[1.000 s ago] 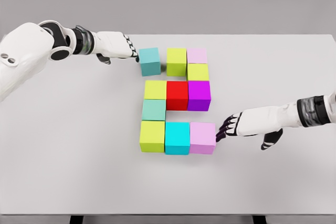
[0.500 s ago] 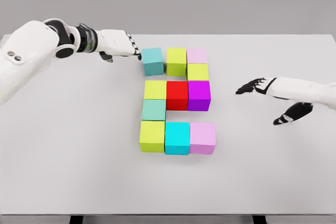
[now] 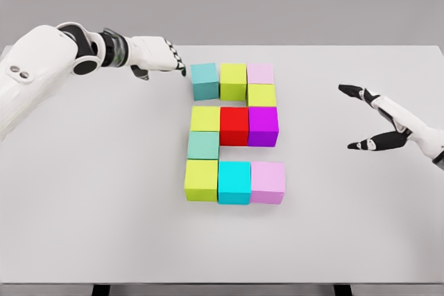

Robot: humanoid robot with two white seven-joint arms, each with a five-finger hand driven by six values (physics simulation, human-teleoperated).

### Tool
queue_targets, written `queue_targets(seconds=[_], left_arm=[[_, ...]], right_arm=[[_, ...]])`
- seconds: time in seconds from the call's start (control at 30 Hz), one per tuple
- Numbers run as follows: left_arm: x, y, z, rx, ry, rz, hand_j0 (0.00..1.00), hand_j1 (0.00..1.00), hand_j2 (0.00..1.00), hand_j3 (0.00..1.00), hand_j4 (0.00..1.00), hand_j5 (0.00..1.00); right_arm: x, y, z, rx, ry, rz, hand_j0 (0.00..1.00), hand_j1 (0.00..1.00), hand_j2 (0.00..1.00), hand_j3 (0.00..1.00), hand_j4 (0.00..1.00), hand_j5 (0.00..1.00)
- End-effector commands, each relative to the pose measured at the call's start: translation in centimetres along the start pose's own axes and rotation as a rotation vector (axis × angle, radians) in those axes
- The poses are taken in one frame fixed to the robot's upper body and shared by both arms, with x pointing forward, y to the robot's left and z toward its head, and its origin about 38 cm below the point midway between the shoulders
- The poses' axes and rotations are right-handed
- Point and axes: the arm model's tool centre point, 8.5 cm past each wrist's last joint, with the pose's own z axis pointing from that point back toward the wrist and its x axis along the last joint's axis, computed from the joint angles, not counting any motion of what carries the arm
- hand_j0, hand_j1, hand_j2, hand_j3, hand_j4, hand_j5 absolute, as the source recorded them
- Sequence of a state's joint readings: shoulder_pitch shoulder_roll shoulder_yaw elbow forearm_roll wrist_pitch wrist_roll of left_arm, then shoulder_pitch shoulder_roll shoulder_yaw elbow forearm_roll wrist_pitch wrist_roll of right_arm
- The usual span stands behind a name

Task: Assemble the squares on the desktop into the number 2

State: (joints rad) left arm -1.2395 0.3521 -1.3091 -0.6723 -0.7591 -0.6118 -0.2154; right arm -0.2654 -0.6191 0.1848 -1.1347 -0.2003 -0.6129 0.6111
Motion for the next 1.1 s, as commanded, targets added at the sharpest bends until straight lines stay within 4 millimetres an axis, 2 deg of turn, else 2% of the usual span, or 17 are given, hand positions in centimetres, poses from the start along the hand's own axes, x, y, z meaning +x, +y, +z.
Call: queue_targets(seconds=[0.0,0.07,0.17,0.3,0.47,0.53,0.6,0.7,0.93,1.07], left_arm=[[-0.4,-0.1,0.2,0.005,0.013,0.016,0.84,0.84,0.84,0.84,0.84,0.84],[-0.3,0.0,-0.2,0.003,0.014,0.023,0.84,0.84,0.84,0.84,0.84,0.84],[-0.4,0.0,-0.4,-0.003,0.019,0.03,0.84,0.84,0.84,0.84,0.84,0.84],[-0.2,0.3,-0.6,0.005,0.015,0.032,0.84,0.84,0.84,0.84,0.84,0.84],[-0.1,0.5,-0.7,0.006,0.013,0.031,0.84,0.84,0.84,0.84,0.84,0.84],[-0.1,0.5,-0.7,0.006,0.013,0.031,0.84,0.84,0.84,0.84,0.84,0.84],[-0.1,0.6,-0.8,0.008,0.013,0.029,0.84,0.84,0.84,0.84,0.84,0.84],[0.0,0.6,-0.8,0.006,0.011,0.03,0.84,0.84,0.84,0.84,0.84,0.84],[0.3,0.9,-1.1,0.01,0.005,0.026,0.84,0.84,0.84,0.84,0.84,0.84],[0.0,0.7,-1.0,0.008,0.011,0.031,0.84,0.84,0.84,0.84,0.84,0.84]], right_arm=[[-1.6,2.2,-0.7,-0.003,0.028,-0.05,1.0,1.0,1.0,1.0,1.0,1.0],[-1.5,3.1,-1.4,-0.006,0.014,-0.071,1.0,1.0,1.0,1.0,1.0,1.0],[-2.4,3.4,-1.1,-0.015,0.038,-0.096,1.0,1.0,1.0,1.0,1.0,1.0],[-2.2,2.2,-0.6,-0.054,0.033,-0.088,1.0,1.0,1.0,1.0,1.0,1.0],[-2.1,1.7,-0.5,-0.073,0.025,-0.087,1.0,1.0,1.0,1.0,1.0,1.0],[-0.6,1.1,-1.1,-0.082,-0.02,-0.061,1.0,1.0,1.0,1.0,1.0,1.0],[-0.4,1.1,-1.3,-0.093,-0.033,-0.063,1.0,1.0,1.0,1.0,1.0,1.0],[-0.6,0.5,-0.3,-0.128,-0.024,-0.066,1.0,1.0,1.0,1.0,1.0,1.0],[-0.4,0.1,-0.1,-0.143,-0.03,-0.061,1.0,1.0,1.0,1.0,1.0,1.0],[-0.9,-0.9,2.0,-0.205,-0.008,-0.061,1.0,1.0,1.0,1.0,1.0,1.0]])
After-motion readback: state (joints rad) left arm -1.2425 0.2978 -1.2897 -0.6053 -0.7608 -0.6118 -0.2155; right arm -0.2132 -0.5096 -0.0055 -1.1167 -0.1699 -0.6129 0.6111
